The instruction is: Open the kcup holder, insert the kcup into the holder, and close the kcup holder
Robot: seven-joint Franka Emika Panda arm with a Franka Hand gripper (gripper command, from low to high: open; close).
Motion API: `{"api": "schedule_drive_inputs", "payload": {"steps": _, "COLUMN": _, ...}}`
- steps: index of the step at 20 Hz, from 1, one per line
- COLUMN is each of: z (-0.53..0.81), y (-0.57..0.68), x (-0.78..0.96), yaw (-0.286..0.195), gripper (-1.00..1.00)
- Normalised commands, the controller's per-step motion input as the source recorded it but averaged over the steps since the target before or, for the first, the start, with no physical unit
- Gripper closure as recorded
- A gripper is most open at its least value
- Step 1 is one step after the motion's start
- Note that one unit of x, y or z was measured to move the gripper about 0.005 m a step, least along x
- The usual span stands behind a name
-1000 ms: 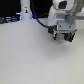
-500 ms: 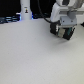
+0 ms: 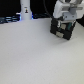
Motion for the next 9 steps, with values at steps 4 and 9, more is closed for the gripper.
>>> {"api": "schedule_drive_inputs", "payload": {"steps": 4, "z": 0.25, "y": 0.42, "x": -0.43, "yaw": 0.087, "gripper": -1.00}}
{"api": "schedule_drive_inputs", "payload": {"steps": 9, "z": 0.68, "y": 0.12, "x": 0.06, "yaw": 0.008, "gripper": -1.00}}
